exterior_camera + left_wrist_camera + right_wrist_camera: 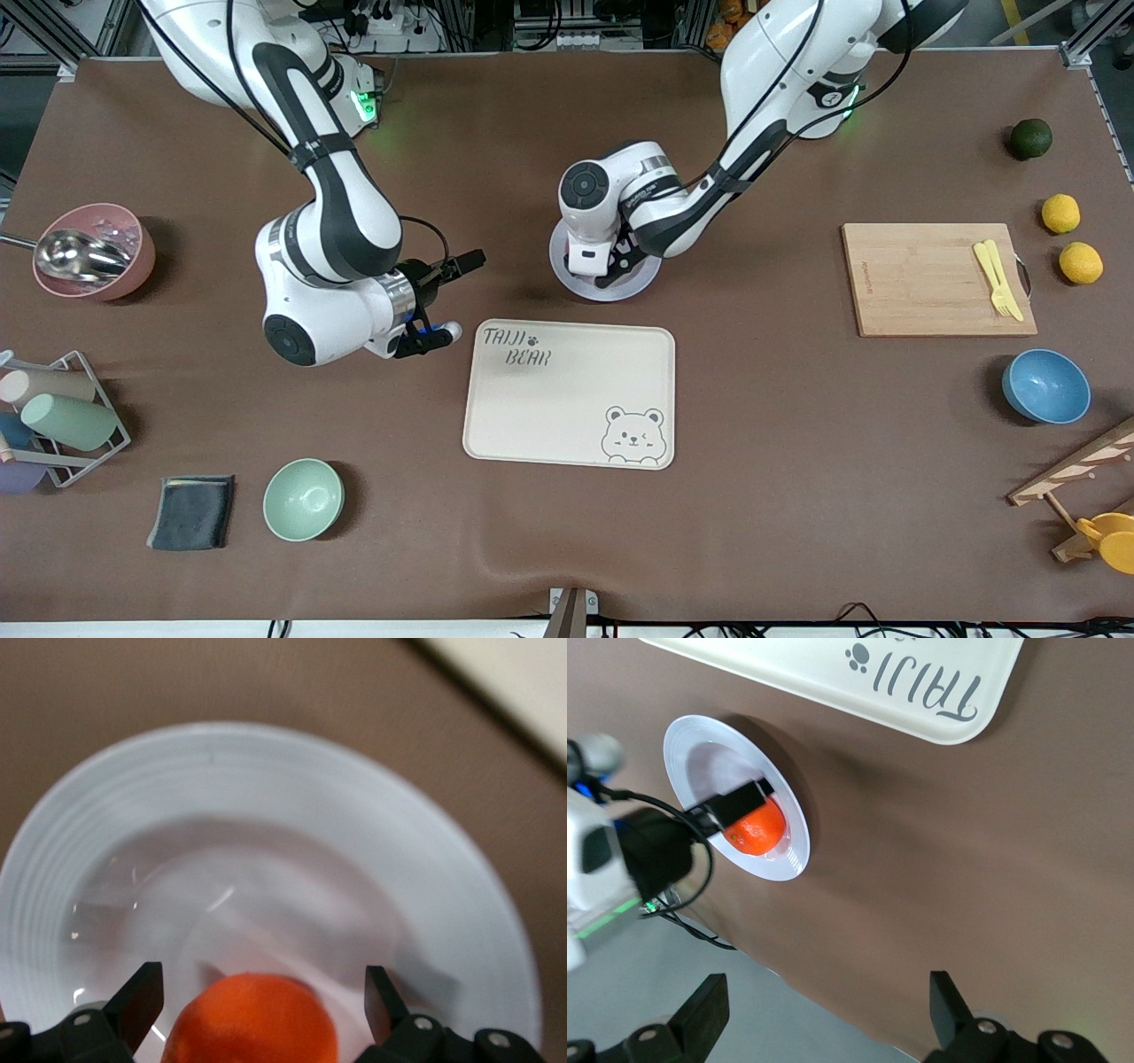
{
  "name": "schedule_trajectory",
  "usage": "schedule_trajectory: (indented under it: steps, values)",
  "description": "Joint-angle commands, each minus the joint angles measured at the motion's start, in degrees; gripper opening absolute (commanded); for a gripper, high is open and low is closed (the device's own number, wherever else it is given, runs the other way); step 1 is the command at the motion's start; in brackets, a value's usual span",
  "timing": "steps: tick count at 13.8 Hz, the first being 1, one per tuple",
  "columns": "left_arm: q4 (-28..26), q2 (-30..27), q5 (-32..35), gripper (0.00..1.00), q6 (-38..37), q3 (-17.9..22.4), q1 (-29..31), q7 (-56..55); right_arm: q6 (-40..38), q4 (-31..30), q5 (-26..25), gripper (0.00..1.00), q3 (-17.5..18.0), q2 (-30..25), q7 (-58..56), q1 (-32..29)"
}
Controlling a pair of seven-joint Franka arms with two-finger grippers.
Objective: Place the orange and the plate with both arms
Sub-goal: 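Lower the orange onto the plate and open the left gripper, then withdraw the left gripper while the right gripper reaches the plate rim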
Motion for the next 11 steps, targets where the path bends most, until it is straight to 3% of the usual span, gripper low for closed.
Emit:
schedule_trajectory:
  steps: [1, 3, 8, 11]
  values:
    - [1.22, -6.63, 0.58, 1.00, -6.48, -0.80, 3.13, 1.23, 1.95, -3.31, 1.83, 1.00, 0.17, -1.01, -2.84, -0.23]
    - [4.73, -8.23, -1.78, 1.00, -9.14, -2.03, 6.04, 4.23, 4.58, -6.03, 2.00, 1.00, 0.17, -1.63, -4.77, 0.03]
    - [20.98, -8.14, -5.75, 1.00, -24.32, -1.77, 10.60, 17.12, 9.41, -13.58, 10.52, 1.00, 0.17, -2.51, -10.65, 0.21]
    - [23.91, -12.08, -7.68, 1.00, -30.67, -2.03, 18.24, 31.78, 14.24, -18.94, 15.43, 1.00, 0.17, -3.56, -14.18, 2.66]
